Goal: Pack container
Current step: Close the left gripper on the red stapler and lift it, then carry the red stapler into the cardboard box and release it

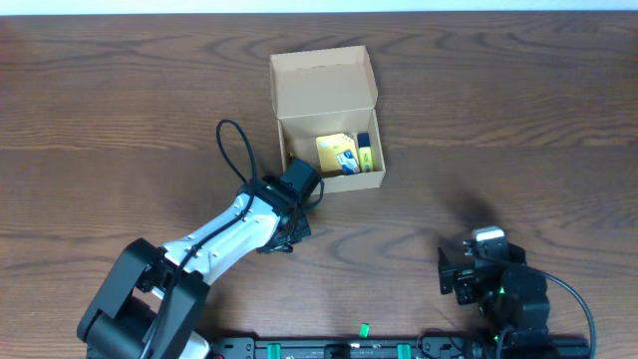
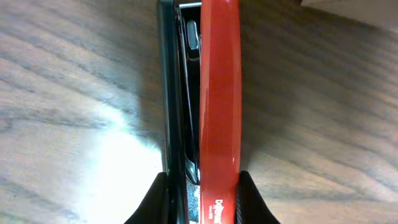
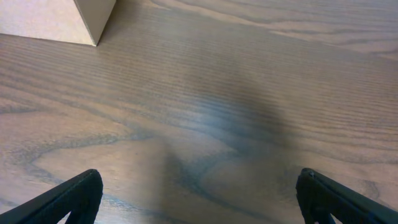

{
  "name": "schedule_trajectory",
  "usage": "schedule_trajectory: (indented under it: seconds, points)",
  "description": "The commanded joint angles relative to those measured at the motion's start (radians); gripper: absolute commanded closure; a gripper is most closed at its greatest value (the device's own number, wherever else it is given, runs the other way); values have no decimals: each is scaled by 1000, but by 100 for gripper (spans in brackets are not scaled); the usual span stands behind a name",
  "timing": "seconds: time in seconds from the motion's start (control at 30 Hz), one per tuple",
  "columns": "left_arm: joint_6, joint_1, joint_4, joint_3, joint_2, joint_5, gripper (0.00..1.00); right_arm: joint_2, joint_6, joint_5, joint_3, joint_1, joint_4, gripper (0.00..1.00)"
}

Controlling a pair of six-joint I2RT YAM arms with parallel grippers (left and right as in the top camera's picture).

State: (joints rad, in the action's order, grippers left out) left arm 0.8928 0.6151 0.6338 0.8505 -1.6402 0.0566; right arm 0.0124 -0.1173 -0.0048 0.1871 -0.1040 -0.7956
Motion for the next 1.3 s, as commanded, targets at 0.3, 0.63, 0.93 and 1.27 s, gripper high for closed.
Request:
schedule_trajectory:
  seconds: [0.3,0.63,0.93,1.27]
  points:
    - [6,-6,82,-11,83,-34,94,-7,-11,-3,-11,5,-4,1]
    - [12,-6,103,-8,322,-127,94,-7,-11,-3,-11,5,-4,1]
    - [-155,-6,93,120,399,-172,94,-7,-11,-3,-11,5,-4,1]
    - [-367,-26,128,425,217,-166,94,-7,-11,-3,-11,5,-4,1]
